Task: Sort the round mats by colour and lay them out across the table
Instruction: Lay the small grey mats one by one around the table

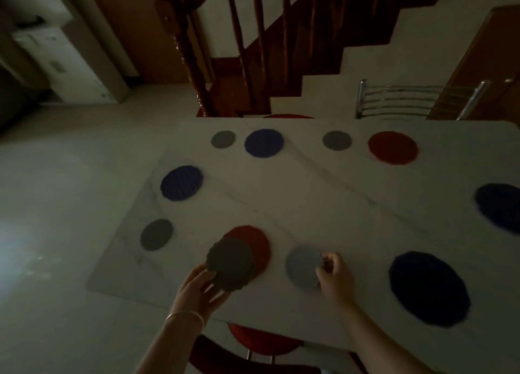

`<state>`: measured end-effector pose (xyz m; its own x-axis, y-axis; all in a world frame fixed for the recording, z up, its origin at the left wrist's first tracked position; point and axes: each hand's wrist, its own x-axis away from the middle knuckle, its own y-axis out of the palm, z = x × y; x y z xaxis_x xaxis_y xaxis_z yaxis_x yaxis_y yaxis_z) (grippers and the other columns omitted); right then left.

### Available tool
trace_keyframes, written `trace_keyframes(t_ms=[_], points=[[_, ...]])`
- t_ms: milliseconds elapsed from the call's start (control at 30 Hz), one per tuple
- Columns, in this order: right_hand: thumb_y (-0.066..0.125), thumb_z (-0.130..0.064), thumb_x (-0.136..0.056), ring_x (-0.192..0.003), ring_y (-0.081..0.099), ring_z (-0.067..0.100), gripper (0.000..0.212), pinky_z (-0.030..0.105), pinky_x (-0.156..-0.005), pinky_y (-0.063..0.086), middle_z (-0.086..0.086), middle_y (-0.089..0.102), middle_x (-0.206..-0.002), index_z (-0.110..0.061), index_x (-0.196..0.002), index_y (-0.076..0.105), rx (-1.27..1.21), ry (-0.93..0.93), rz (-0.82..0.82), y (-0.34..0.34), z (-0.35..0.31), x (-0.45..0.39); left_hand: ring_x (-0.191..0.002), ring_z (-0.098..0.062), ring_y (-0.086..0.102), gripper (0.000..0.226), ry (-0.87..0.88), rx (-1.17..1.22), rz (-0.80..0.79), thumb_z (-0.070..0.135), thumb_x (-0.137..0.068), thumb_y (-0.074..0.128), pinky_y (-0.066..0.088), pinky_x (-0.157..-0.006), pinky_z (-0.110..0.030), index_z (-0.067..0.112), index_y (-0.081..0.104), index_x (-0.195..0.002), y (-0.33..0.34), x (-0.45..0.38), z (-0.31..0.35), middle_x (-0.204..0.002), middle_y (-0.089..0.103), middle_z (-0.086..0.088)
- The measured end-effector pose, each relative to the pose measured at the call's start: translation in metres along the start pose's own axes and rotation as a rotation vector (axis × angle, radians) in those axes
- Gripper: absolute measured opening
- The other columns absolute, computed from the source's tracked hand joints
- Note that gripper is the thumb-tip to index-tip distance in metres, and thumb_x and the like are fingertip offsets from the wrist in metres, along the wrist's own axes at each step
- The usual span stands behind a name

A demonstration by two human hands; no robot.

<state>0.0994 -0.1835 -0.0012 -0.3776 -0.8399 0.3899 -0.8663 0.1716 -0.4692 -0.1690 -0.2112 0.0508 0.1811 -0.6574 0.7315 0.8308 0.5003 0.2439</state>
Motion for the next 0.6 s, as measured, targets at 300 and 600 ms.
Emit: trace_keyframes(t_ms=[300, 600], points=[[0.056, -0.027, -0.086, -0.122, 0.043, 0.02, 0.046, 0.029, -0.082, 0.051, 0.003, 0.044, -0.135, -0.024, -0.131, 0.048, 0.808, -0.364, -0.013, -0.006, 0.015, 0.016, -0.083, -0.035, 0.065, 0.016, -0.01, 0.04, -0.045, 0.004, -0.085, 0.057, 0.057, -0.053, -0.037, 0.012, 0.062, -0.098, -0.008, 0.01, -0.024, -0.1, 0.064, -0.017], [0.044, -0.025, -0.095, -0.12, 0.045, 0.013, 0.036, 0.025, -0.093, 0.044, -0.005, 0.049, -0.13, -0.025, -0.13, 0.053, 0.665, -0.407, -0.06, -0.02, 0.017, 0.032, -0.092, -0.036, 0.064, 0.016, -0.067, 0.015, -0.247, 0.005, -0.075, 0.065, 0.057, -0.06, -0.041, 0.015, 0.067, -0.088, 0.041, 0.015, -0.041, -0.104, 0.065, -0.016]])
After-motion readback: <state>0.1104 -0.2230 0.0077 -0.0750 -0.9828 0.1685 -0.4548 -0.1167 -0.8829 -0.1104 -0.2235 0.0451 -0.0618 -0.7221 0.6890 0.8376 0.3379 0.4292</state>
